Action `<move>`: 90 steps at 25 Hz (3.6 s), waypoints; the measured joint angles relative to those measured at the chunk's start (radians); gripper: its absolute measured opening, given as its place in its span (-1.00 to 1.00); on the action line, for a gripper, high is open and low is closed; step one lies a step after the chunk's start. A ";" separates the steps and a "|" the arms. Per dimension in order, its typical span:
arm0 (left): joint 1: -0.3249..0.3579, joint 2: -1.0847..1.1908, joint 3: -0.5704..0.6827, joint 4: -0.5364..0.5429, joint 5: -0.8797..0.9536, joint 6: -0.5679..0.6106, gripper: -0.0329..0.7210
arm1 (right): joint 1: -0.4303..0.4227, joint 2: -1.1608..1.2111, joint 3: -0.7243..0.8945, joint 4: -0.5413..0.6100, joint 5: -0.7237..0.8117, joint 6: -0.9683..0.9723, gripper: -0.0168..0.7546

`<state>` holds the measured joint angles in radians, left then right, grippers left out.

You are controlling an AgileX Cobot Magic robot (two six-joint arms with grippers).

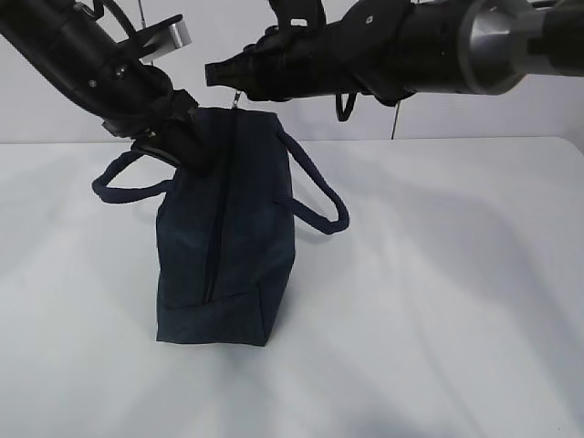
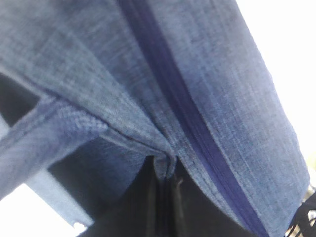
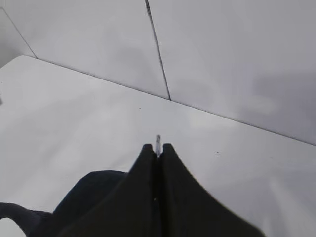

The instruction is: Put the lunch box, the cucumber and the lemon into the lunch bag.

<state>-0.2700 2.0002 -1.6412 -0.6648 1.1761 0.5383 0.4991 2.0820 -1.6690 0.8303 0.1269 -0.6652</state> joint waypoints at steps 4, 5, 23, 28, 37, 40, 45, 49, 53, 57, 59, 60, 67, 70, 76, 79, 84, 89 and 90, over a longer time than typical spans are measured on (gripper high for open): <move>-0.005 0.000 0.000 0.000 0.000 0.001 -0.91 | -0.007 0.002 -0.008 0.000 0.013 0.000 -0.99; -0.008 0.000 -0.002 0.002 0.000 0.002 -0.91 | -0.007 0.007 -0.014 0.000 0.015 0.000 -0.99; -0.041 -0.041 -0.002 0.045 0.000 0.004 -0.91 | -0.050 0.145 -0.180 0.000 0.086 -0.072 -0.99; -0.042 -0.041 -0.002 0.049 0.000 0.004 -0.91 | -0.050 0.180 -0.225 0.000 0.108 -0.091 -0.99; -0.042 -0.041 0.000 0.053 0.002 0.004 -0.91 | -0.054 0.220 -0.253 0.000 0.130 -0.093 -0.99; -0.042 -0.041 0.000 0.053 0.002 0.004 -0.91 | -0.065 0.222 -0.253 0.000 0.141 -0.093 -0.99; -0.042 -0.041 0.000 0.053 0.000 0.004 -0.91 | -0.073 0.230 -0.253 0.001 0.153 -0.093 -0.99; -0.042 -0.041 0.000 0.055 0.000 0.004 -0.91 | -0.073 0.241 -0.257 0.002 0.162 -0.093 -0.99; -0.042 -0.041 0.000 0.055 0.000 0.004 -0.91 | -0.075 0.243 -0.257 0.007 0.171 -0.093 -0.99; -0.042 -0.041 0.000 0.055 0.005 0.004 -0.91 | -0.081 0.243 -0.257 0.007 0.197 -0.093 -0.99; -0.045 -0.041 0.000 0.055 0.010 0.004 -0.91 | -0.086 0.237 -0.257 0.007 0.221 -0.093 -0.99; -0.045 -0.041 0.000 0.055 0.012 0.004 -0.91 | -0.092 0.232 -0.260 0.007 0.242 -0.093 -0.99; -0.051 -0.045 0.000 0.057 0.025 0.011 -0.91 | -0.130 0.218 -0.304 -0.004 0.365 -0.091 -0.99; -0.062 -0.045 0.000 0.062 0.021 0.012 -0.91 | -0.134 0.218 -0.313 0.003 0.367 -0.080 -0.99; -0.080 -0.046 0.000 0.072 0.009 0.012 -0.91 | -0.143 0.226 -0.313 0.023 0.381 -0.074 -0.99; -0.080 -0.046 0.000 0.075 0.006 0.012 -0.91 | -0.147 0.253 -0.324 0.049 0.391 -0.072 -0.99; -0.082 -0.046 0.000 0.079 0.004 0.012 -0.91 | -0.148 0.304 -0.361 0.072 0.402 -0.059 -0.99; -0.082 -0.046 0.000 0.083 0.006 0.012 -0.91 | -0.148 0.325 -0.375 0.078 0.406 -0.048 -0.99; -0.082 -0.046 0.000 0.083 0.006 0.012 -0.91 | -0.149 0.327 -0.376 0.077 0.406 -0.045 -0.99</move>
<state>-0.3518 1.9543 -1.6410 -0.5816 1.1819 0.5506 0.3499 2.4091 -2.0450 0.9076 0.5331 -0.7106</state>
